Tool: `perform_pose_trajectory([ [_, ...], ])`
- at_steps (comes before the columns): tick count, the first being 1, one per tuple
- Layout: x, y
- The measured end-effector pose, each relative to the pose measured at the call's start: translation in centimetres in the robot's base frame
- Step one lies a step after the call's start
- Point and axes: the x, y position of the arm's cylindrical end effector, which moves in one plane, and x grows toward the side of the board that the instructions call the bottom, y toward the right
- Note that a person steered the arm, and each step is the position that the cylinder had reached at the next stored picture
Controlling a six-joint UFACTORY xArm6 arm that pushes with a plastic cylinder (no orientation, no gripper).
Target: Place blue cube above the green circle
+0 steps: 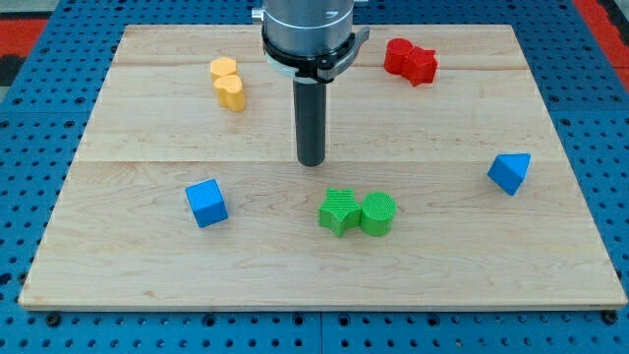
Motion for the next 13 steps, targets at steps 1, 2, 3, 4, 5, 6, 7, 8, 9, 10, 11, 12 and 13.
perform_pose_trajectory([
  [1,0.0,-1.5],
  [2,0.2,-9.3],
  [3,2.2,-12.8],
  [4,2.0,-13.1],
  [5,1.8,-18.2],
  [6,5.7,-20.4],
  [7,6.4,-16.1],
  [8,5.0,-14.6],
  [9,5.9,-9.8],
  [10,10.1,-11.8],
  [11,8.9,-10.2],
  [12,5.6,-6.3],
  [13,5.6,-5.6],
])
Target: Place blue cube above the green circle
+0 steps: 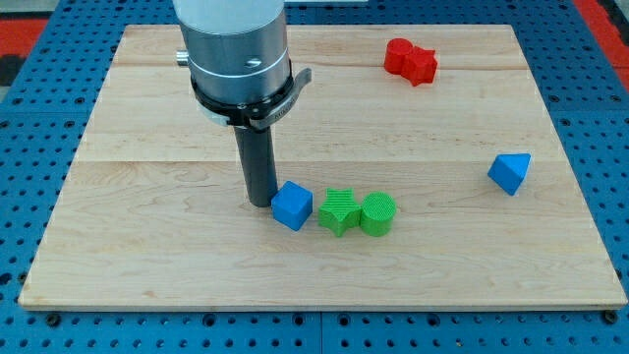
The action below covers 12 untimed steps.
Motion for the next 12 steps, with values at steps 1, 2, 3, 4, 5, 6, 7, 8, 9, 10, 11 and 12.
perform_pose_trajectory([
  [1,4.7,-4.8],
  [2,4.1,-2.0],
  [3,1.2,0.9],
  [4,-0.9,-1.5],
  [5,-1.3,-1.8],
  [6,-1.3,-1.8],
  [7,-1.4,-2.0],
  [8,-0.4,-2.9],
  [9,2.9,-0.7],
  [10,0.7,3.2],
  [11,-1.4,4.8],
  [12,-3.0,4.8],
])
